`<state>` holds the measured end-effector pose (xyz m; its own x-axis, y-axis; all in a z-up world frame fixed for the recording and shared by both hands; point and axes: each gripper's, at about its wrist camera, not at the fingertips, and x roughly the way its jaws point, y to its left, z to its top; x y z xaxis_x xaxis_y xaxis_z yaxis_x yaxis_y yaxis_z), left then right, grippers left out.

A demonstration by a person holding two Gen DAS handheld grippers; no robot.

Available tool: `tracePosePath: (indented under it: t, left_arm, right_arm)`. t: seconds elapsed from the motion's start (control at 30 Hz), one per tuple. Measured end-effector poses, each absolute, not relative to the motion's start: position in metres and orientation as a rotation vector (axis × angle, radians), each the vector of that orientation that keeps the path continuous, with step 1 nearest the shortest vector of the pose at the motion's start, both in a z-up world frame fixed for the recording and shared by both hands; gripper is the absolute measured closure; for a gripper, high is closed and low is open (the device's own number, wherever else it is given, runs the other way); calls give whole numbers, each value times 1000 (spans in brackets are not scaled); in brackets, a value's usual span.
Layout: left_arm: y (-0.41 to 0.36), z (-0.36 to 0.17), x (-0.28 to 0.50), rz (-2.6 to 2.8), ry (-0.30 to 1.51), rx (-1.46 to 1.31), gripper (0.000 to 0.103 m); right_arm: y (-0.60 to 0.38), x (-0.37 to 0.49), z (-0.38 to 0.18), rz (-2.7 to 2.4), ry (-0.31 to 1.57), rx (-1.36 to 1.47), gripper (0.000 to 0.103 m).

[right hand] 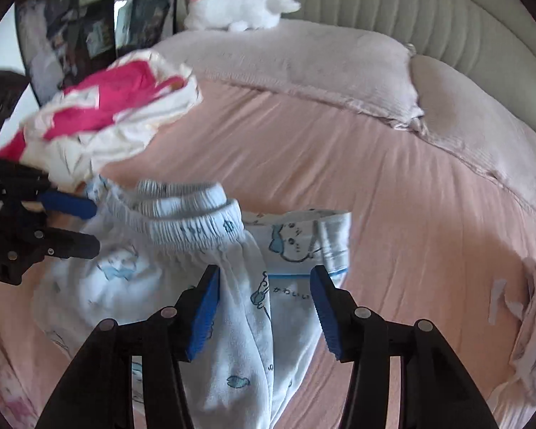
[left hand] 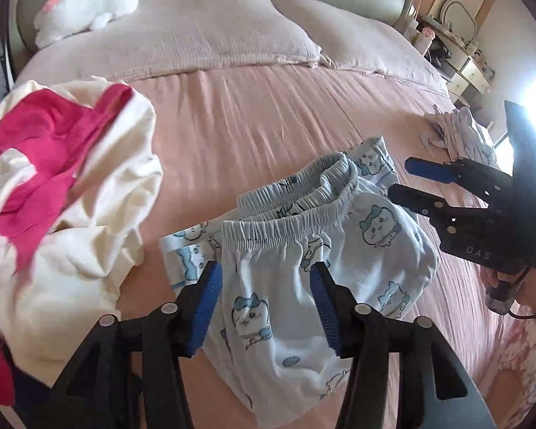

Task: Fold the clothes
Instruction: 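Fold the cuffs over onto the waistband with both grippers and release, then lift both grippers back from the folded pants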

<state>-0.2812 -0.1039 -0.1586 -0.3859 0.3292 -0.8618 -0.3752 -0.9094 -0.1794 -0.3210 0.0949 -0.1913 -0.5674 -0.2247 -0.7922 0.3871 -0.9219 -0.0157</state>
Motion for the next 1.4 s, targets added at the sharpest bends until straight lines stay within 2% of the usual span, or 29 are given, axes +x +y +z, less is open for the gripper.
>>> tracePosePath:
  t: [0.03,0.1,0.2,0.23,0.33,0.47,0.53,0.57,0.6,0.63,0.77,0.93,1.07,1.27,1.4]
  left_arm:
    - [-97,-165,-273,2266,123,-1394,37]
    - [-83,-179,-257,2170,238,-1334,37]
    - [-85,-213,-246,2094,517,-1410,36]
    - [-96,-209,-240,2117,490,-1391,36]
    - [-127,-191,-233,2206,353,-1513,36]
    - [-128,-136,-210,2351,190,-1335,36]
    - [-120,-106,-197,2472,118,-1213,31]
    - [-109,-100,-200,2528,98,-1198,25]
    - [-100,-95,-203,2580,83,-1184,24]
    - [-96,-93,-205,2622,80,-1171,24]
    - [-89,-96,-213,2628,-56,-1221,24]
    - [-80,-67,-177,2871,53,-1327,24]
    - [-78,-43,-134,2908,-53,-1307,24]
    - [-72,-31,-78,2840,1,-1251,24]
    - [-70,-41,-81,2834,-23,-1307,24]
  right_arm:
    - [93,-314,-185,-2506,269,1190,50]
    - [78,-300,-185,-2456,350,1143,33]
    - [53,-291,-221,-2278,555,1193,30]
    - [58,-290,-229,-2275,597,1215,31]
    - [91,-278,-221,-2349,566,1204,30]
    - [124,-264,-184,-2512,285,1269,29]
    - [124,-258,-168,-2611,192,1292,29]
    - [123,-256,-161,-2656,155,1290,27]
    - [120,-255,-156,-2687,129,1279,21]
    - [117,-256,-153,-2699,110,1272,19]
    - [107,-265,-143,-2695,61,1301,19]
    - [101,-232,-108,-2721,41,1238,19]
    - [105,-186,-82,-2727,29,1260,19]
    - [120,-104,-49,-2759,11,1208,19]
    - [118,-96,-47,-2746,65,1189,19]
